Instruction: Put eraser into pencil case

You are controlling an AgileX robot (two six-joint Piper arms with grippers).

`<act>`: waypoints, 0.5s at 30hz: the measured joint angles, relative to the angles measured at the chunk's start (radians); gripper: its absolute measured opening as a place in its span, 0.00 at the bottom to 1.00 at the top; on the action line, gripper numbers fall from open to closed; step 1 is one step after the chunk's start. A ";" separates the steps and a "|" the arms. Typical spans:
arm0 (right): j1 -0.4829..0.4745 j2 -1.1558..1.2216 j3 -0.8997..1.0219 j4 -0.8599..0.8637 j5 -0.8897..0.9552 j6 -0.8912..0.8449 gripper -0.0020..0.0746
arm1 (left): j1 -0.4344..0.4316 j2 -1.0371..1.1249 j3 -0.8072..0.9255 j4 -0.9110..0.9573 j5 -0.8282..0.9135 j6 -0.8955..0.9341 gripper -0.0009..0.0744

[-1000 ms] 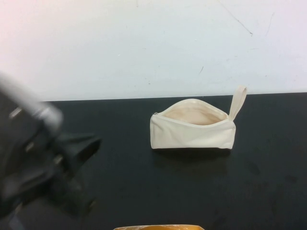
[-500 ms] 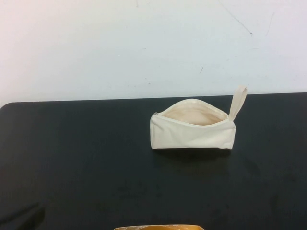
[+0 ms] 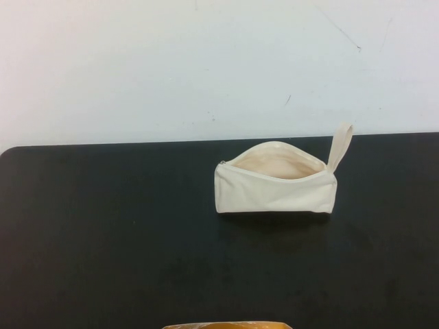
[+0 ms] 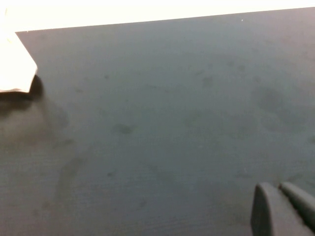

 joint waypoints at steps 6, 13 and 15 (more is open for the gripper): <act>0.000 0.000 0.000 0.000 0.000 0.000 0.02 | 0.055 -0.038 0.144 0.101 -0.258 -0.066 0.01; 0.000 0.000 0.000 0.000 0.000 0.000 0.02 | 0.307 -0.187 0.424 0.075 -0.635 -0.073 0.01; 0.000 0.000 0.000 0.000 0.000 0.000 0.02 | 0.390 -0.234 0.490 0.069 -0.700 -0.073 0.01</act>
